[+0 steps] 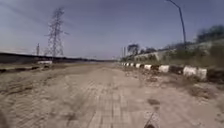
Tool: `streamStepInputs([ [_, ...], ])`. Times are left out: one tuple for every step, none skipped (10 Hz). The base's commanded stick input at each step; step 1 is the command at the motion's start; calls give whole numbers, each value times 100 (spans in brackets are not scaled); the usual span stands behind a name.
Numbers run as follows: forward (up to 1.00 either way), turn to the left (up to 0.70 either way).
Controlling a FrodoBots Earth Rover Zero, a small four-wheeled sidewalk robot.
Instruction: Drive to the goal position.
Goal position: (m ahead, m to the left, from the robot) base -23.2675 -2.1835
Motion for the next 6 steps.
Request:
streamStepInputs([
  [85, 0],
  [85, 0],
  [85, 0],
  [0, 0],
  [0, 0],
  [0, 0],
])
